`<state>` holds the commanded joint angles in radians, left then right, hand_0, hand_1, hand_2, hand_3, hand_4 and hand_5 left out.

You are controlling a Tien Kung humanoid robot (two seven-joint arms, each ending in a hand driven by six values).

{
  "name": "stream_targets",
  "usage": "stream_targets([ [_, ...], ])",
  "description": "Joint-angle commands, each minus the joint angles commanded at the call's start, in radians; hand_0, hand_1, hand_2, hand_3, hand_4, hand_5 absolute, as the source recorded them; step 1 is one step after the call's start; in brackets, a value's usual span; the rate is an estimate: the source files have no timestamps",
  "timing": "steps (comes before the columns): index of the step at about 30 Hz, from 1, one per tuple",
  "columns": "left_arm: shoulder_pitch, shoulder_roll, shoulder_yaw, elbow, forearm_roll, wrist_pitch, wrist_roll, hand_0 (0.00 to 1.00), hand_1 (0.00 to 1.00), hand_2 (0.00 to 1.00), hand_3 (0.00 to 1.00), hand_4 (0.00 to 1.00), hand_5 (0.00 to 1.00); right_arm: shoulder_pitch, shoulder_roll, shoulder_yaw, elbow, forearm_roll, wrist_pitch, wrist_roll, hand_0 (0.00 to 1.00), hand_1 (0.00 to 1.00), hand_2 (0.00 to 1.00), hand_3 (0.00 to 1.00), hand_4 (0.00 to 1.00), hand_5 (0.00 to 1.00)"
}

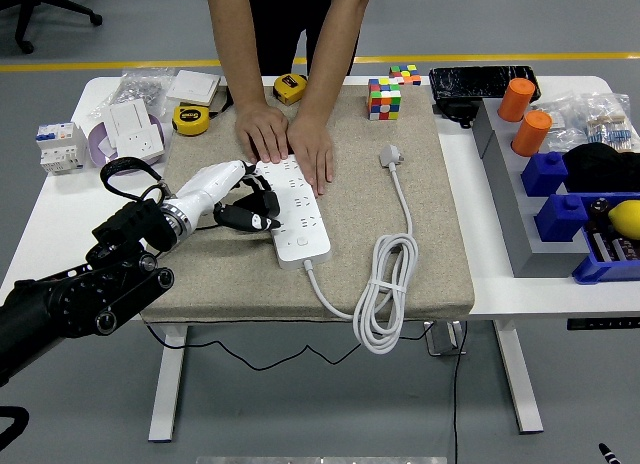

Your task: Pick up the plug,place it near the board,insert it into the board,press the button

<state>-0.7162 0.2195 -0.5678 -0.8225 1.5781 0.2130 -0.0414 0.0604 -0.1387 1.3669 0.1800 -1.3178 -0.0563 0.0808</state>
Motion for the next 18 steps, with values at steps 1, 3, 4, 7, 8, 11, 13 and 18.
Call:
stream_targets([
  [1,0.0,0.0,0.0,0.0,-0.003,-0.003,0.0,0.748,0.817,0.73,0.711,0.998,0.63,0.0,0.0,0.0,0.0,0.001,0.0,0.0,0.952,0.856,0.795,0.799,0.998,0.998],
  [3,0.0,0.002,-0.004,-0.001,-0.012,-0.01,-0.002,0.748,0.817,0.73,0.711,0.998,0.63,0.002,0.0,-0.001,0.0,0.002,0.0,0.001,0.952,0.856,0.795,0.799,0.998,0.998],
  [4,0.002,0.003,-0.008,-0.001,-0.015,-0.015,-0.003,0.748,0.817,0.73,0.711,0.998,0.63,0.003,0.0,-0.002,0.0,0.003,0.0,0.001,0.952,0.856,0.795,0.799,0.998,0.998],
  [7,0.005,0.002,-0.018,0.0,-0.025,-0.025,-0.006,0.8,0.858,0.78,0.768,0.998,0.737,0.003,0.0,-0.002,0.0,0.005,0.0,0.002,0.952,0.857,0.795,0.799,0.998,0.998],
  [8,0.005,0.001,-0.022,0.001,-0.032,-0.032,-0.007,0.8,0.858,0.78,0.768,0.998,0.737,0.002,0.0,0.0,0.0,0.003,0.0,0.001,0.952,0.857,0.795,0.799,0.998,0.998],
  [11,0.003,-0.001,-0.028,0.001,-0.047,-0.047,-0.011,0.8,0.858,0.78,0.768,0.998,0.737,0.0,0.001,0.003,0.0,0.001,0.0,0.0,0.952,0.857,0.795,0.799,0.998,0.998],
  [13,0.002,-0.001,-0.031,-0.001,-0.06,-0.056,-0.014,0.862,0.93,0.87,0.866,0.998,0.968,0.0,0.002,0.005,0.0,-0.002,0.0,-0.001,0.956,0.857,0.795,0.799,0.998,0.998],
  [18,0.002,0.001,-0.039,-0.003,-0.084,-0.065,-0.02,0.894,0.96,0.914,0.901,0.998,0.998,0.002,0.002,-0.002,0.0,0.006,0.0,0.001,0.957,0.858,0.795,0.798,0.998,0.998],
])
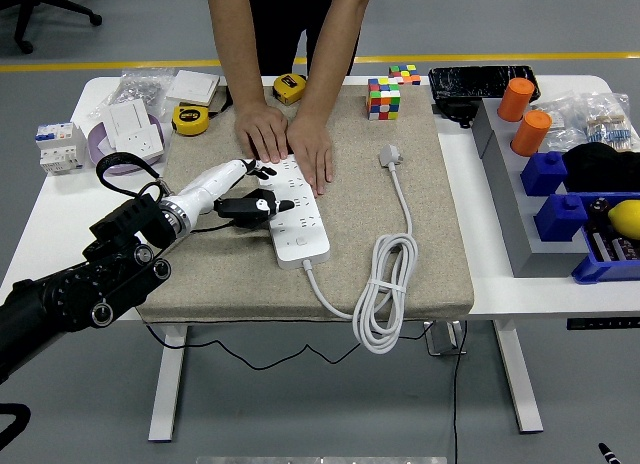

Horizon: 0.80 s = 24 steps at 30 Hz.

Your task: Pick up the plug,place it near the board,insert it into the board,press the button

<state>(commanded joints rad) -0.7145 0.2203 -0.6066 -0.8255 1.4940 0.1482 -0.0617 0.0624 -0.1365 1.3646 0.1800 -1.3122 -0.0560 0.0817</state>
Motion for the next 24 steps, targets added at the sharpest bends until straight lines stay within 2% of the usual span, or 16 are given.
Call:
stream_targets([
  [3,0.0,0.001,-0.005,0.0,-0.003,0.0,0.0,0.894,0.96,0.914,0.901,0.998,0.998,0.001,-0.002,-0.003,0.0,0.003,0.0,0.001,0.957,0.858,0.795,0.798,0.998,0.998],
  [6,0.013,-0.003,-0.046,-0.008,0.015,0.008,0.001,0.901,0.972,0.929,0.906,0.998,0.998,0.0,-0.001,-0.001,0.0,0.0,0.0,0.0,0.957,0.857,0.795,0.798,0.998,0.998],
  [7,0.022,-0.005,-0.067,-0.016,0.022,0.016,0.001,0.901,0.972,0.929,0.906,0.998,0.998,-0.001,-0.001,0.0,0.0,-0.002,0.0,0.0,0.957,0.857,0.795,0.798,0.998,0.998],
  [9,0.065,-0.015,-0.139,-0.061,0.046,0.062,0.0,0.901,0.972,0.929,0.906,0.998,0.998,-0.001,0.0,0.001,0.0,-0.003,0.0,0.001,0.957,0.857,0.795,0.798,0.998,0.998],
  [11,0.121,-0.037,-0.223,-0.12,0.059,0.119,-0.007,0.901,0.972,0.929,0.906,0.998,0.998,-0.003,0.002,0.003,0.0,-0.006,-0.001,0.001,0.957,0.857,0.795,0.798,0.998,0.998],
  [13,0.195,-0.076,-0.308,-0.199,0.051,0.188,-0.011,0.922,0.982,0.945,0.918,0.998,0.998,-0.006,0.005,0.007,0.0,-0.013,-0.001,0.0,0.957,0.857,0.795,0.798,0.998,0.998],
  [17,0.341,-0.15,-0.476,-0.355,-0.051,0.29,-0.035,0.922,0.982,0.945,0.918,0.998,0.998,-0.012,0.008,0.013,0.0,-0.025,-0.001,0.0,0.957,0.857,0.795,0.798,0.998,0.998],
  [18,0.378,-0.159,-0.515,-0.399,-0.087,0.299,-0.043,0.962,0.998,0.979,0.952,0.998,0.998,-0.013,0.009,0.014,0.0,-0.028,-0.001,0.0,0.955,0.857,0.795,0.798,0.998,0.998],
  [20,0.455,-0.176,-0.55,-0.479,-0.161,0.298,-0.068,0.962,0.998,0.979,0.952,0.998,0.998,-0.011,0.009,0.01,0.0,-0.026,0.0,0.002,0.955,0.857,0.795,0.798,0.998,0.998],
  [21,0.499,-0.184,-0.56,-0.522,-0.2,0.292,-0.08,0.962,0.998,0.979,0.952,0.998,0.998,-0.009,0.01,0.006,0.0,-0.023,0.001,0.004,0.955,0.857,0.795,0.798,0.998,0.998],
  [24,0.603,-0.195,-0.574,-0.601,-0.298,0.256,-0.118,0.978,0.998,0.985,0.966,0.998,0.998,-0.007,0.009,-0.006,0.0,-0.018,0.002,0.006,0.954,0.856,0.795,0.798,0.998,0.998],
])
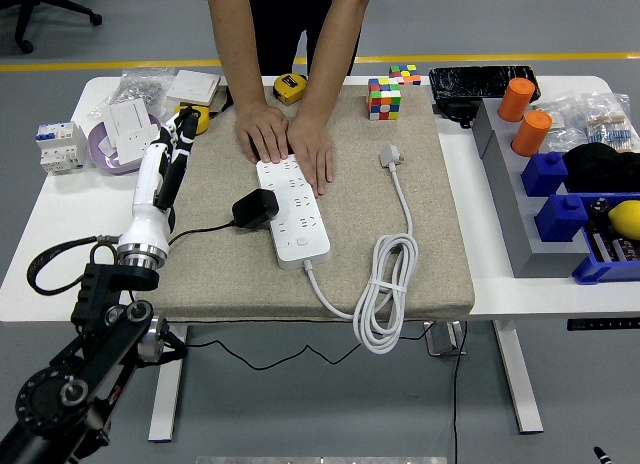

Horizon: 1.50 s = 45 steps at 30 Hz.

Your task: Pick up the plug,place it near the board,insert it into the board,press the button

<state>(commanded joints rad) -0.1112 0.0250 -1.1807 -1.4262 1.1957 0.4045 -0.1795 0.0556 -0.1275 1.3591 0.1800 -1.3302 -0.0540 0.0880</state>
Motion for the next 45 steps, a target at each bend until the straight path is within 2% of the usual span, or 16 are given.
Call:
stream_targets([
  [2,0.047,0.002,-0.005,-0.017,-0.039,-0.019,-0.014,0.978,0.998,0.985,0.966,0.998,0.998,0.0,-0.001,0.001,0.0,-0.001,0.0,0.0,0.954,0.856,0.795,0.798,0.998,0.998],
  [5,0.071,0.014,-0.002,-0.008,-0.047,-0.048,-0.016,0.978,0.998,0.985,0.966,0.998,0.998,-0.004,0.0,0.011,0.0,-0.016,0.0,-0.004,0.954,0.856,0.795,0.798,0.998,0.998],
  [10,0.07,0.017,0.013,0.021,0.088,-0.072,0.031,0.989,0.998,0.979,0.954,0.998,0.998,-0.001,0.001,-0.001,0.0,-0.006,0.002,-0.002,0.953,0.856,0.793,0.798,0.998,0.998],
  [16,0.051,0.021,0.05,0.058,0.253,-0.088,0.084,0.99,0.998,0.974,0.944,0.998,0.998,0.003,0.001,-0.015,0.0,0.007,0.003,0.001,0.954,0.856,0.793,0.798,0.998,0.998],
  [22,0.014,0.044,0.105,0.1,0.408,-0.092,0.131,0.991,0.998,0.965,0.933,0.998,0.998,0.003,0.0,-0.015,0.0,0.008,0.004,0.0,0.952,0.856,0.792,0.797,0.998,0.998],
  [27,-0.027,0.053,0.144,0.146,0.494,-0.094,0.157,0.998,0.998,0.964,0.935,0.998,0.998,0.003,0.0,-0.014,0.0,0.008,0.004,0.0,0.951,0.855,0.789,0.796,0.998,0.998],
  [31,-0.051,0.052,0.167,0.185,0.519,-0.109,0.174,0.998,0.998,0.962,0.93,0.998,0.998,0.005,0.0,-0.018,0.0,0.011,0.005,0.0,0.95,0.851,0.789,0.796,0.998,0.998],
  [36,-0.052,0.045,0.167,0.196,0.517,-0.116,0.182,0.998,0.998,0.96,0.926,0.998,0.998,0.006,-0.001,-0.014,0.0,0.008,0.004,0.0,0.949,0.852,0.789,0.796,0.998,0.998],
  [45,-0.082,0.041,0.171,0.216,0.543,-0.12,0.194,0.998,0.998,0.959,0.923,0.998,0.998,0.011,-0.003,-0.022,0.0,0.016,0.005,0.002,0.949,0.851,0.789,0.795,0.998,0.998],
])
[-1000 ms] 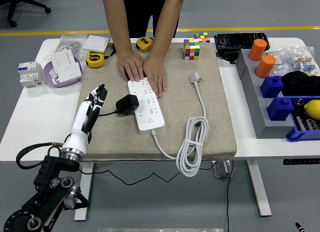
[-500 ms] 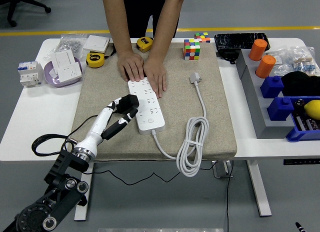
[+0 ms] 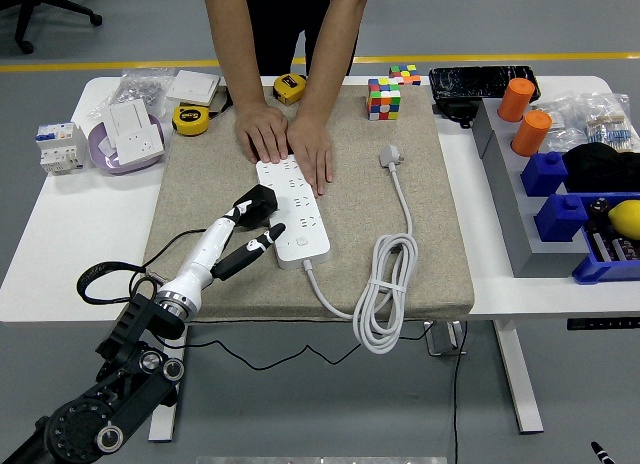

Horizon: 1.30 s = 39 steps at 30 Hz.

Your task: Pick up the plug,place it near the board,insert it into the board,press the button

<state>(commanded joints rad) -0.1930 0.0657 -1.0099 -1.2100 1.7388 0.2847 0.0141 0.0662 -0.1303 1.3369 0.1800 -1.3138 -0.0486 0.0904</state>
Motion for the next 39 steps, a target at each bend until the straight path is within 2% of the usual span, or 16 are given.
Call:
stream_targets([
  [24,-0.009,0.002,0.013,-0.005,0.035,0.001,0.009,0.998,0.997,0.951,0.908,0.998,0.998,0.0,0.0,0.008,0.0,-0.005,0.0,-0.004,0.949,0.849,0.785,0.792,0.998,0.998],
  [35,-0.013,0.006,0.026,-0.036,0.11,0.003,0.025,0.998,0.995,0.948,0.905,0.998,0.998,-0.001,-0.001,0.008,0.0,-0.003,0.0,-0.004,0.949,0.849,0.784,0.792,0.998,0.998],
  [39,-0.021,0.005,0.029,-0.029,0.13,-0.001,0.035,0.998,0.994,0.948,0.903,0.998,0.998,0.001,-0.001,0.006,0.0,-0.001,0.0,-0.003,0.949,0.849,0.783,0.792,0.998,0.998],
])
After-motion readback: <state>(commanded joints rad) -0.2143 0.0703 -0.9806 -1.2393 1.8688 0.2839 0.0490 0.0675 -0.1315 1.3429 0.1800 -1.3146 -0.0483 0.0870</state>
